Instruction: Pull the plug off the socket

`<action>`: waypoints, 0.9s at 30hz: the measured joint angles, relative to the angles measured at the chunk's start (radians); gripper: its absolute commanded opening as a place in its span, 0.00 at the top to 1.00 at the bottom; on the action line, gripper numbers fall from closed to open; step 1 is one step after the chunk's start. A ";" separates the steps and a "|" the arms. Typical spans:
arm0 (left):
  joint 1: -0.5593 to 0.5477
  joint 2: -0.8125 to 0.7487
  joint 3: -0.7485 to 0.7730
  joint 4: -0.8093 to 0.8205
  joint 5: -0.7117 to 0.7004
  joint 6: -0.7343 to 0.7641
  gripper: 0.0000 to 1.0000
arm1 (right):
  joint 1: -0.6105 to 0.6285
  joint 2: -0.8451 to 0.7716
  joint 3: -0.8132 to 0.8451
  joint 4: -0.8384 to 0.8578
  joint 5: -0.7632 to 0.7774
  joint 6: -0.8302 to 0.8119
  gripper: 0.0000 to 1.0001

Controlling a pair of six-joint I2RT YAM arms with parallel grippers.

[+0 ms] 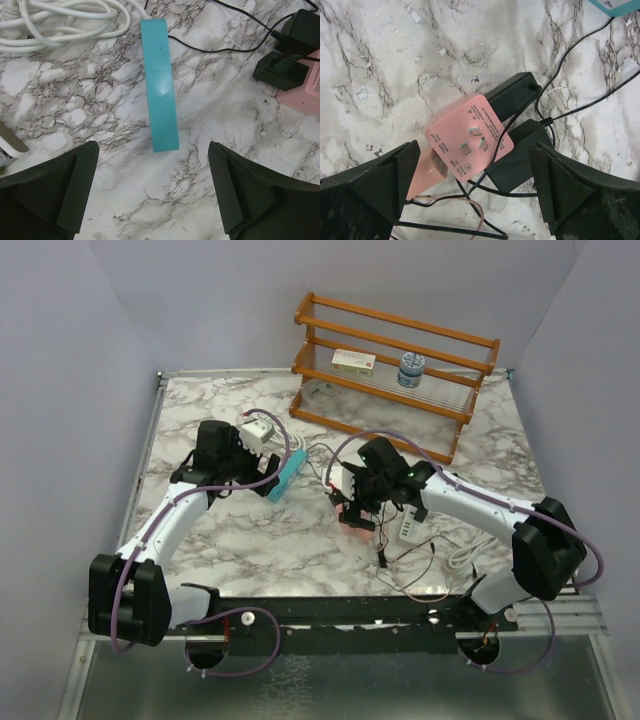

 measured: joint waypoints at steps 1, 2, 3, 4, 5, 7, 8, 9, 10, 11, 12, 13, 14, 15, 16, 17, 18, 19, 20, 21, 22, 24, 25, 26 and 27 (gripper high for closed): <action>0.000 0.000 0.000 0.001 -0.001 0.000 0.01 | 0.000 -0.010 -0.013 0.019 0.002 0.013 0.00; 0.000 0.000 0.000 0.002 -0.001 0.000 0.01 | 0.001 -0.017 -0.026 0.034 0.004 0.031 0.00; 0.000 0.000 0.000 0.002 -0.002 0.000 0.01 | 0.002 -0.022 -0.035 0.050 0.008 0.041 0.00; 0.000 0.002 0.000 0.003 -0.003 0.000 0.01 | 0.005 -0.026 -0.045 0.071 0.021 0.053 0.00; 0.000 0.003 0.000 0.003 -0.004 0.000 0.01 | 0.012 -0.026 -0.057 0.099 0.040 0.071 0.00; 0.000 0.010 0.000 0.003 -0.005 0.000 0.01 | 0.027 -0.026 -0.077 0.145 0.076 0.092 0.00; 0.000 0.012 0.000 0.003 -0.005 0.000 0.01 | 0.035 -0.026 -0.089 0.168 0.098 0.104 0.00; 0.000 0.014 0.000 0.003 -0.006 0.000 0.01 | 0.043 -0.025 -0.096 0.187 0.116 0.113 0.00; 0.000 0.015 0.000 0.003 -0.007 0.000 0.01 | 0.053 -0.025 -0.102 0.206 0.137 0.124 0.00; 0.000 0.015 0.000 0.003 -0.008 0.000 0.01 | 0.060 -0.024 -0.105 0.225 0.157 0.131 0.00; 0.000 0.015 0.000 0.003 -0.008 0.000 0.01 | 0.064 -0.023 -0.106 0.239 0.172 0.134 0.00; 0.000 0.015 0.000 0.003 -0.008 0.000 0.01 | 0.069 -0.022 -0.109 0.259 0.197 0.140 0.00; 0.000 0.015 0.000 0.003 -0.009 0.000 0.01 | 0.074 -0.022 -0.112 0.273 0.216 0.145 0.00; 0.000 0.015 0.000 0.003 -0.009 0.000 0.01 | 0.077 -0.023 -0.117 0.286 0.234 0.149 0.00; 0.000 0.015 0.000 0.003 -0.010 0.000 0.01 | 0.079 -0.023 -0.121 0.298 0.249 0.150 0.00; 0.000 0.015 0.000 0.003 -0.011 0.000 0.01 | 0.081 -0.026 -0.127 0.309 0.262 0.150 0.00; 0.000 0.016 0.000 0.004 -0.011 0.000 0.01 | 0.081 -0.031 -0.133 0.317 0.272 0.149 0.00; 0.000 0.016 0.000 0.005 -0.012 0.000 0.01 | 0.080 -0.038 -0.142 0.323 0.276 0.149 0.00; 0.000 0.016 0.000 0.006 -0.012 0.000 0.01 | 0.080 -0.049 -0.151 0.324 0.276 0.149 0.00; 0.000 0.017 0.000 0.007 -0.012 0.000 0.01 | 0.080 -0.061 -0.160 0.322 0.273 0.148 0.00; 0.000 0.019 0.000 0.008 -0.012 0.000 0.01 | 0.080 -0.071 -0.167 0.317 0.265 0.145 0.00; 0.000 0.023 0.000 0.010 -0.012 0.000 0.01 | 0.080 -0.090 -0.173 0.301 0.245 0.137 0.00; 0.000 0.025 0.000 0.010 -0.012 0.000 0.01 | 0.080 -0.097 -0.174 0.295 0.232 0.133 0.00; 0.000 0.027 0.000 0.010 -0.012 0.000 0.01 | 0.079 -0.103 -0.174 0.291 0.222 0.125 0.00; 0.000 0.028 0.000 0.010 -0.012 0.000 0.01 | 0.079 -0.113 -0.175 0.285 0.210 0.116 0.00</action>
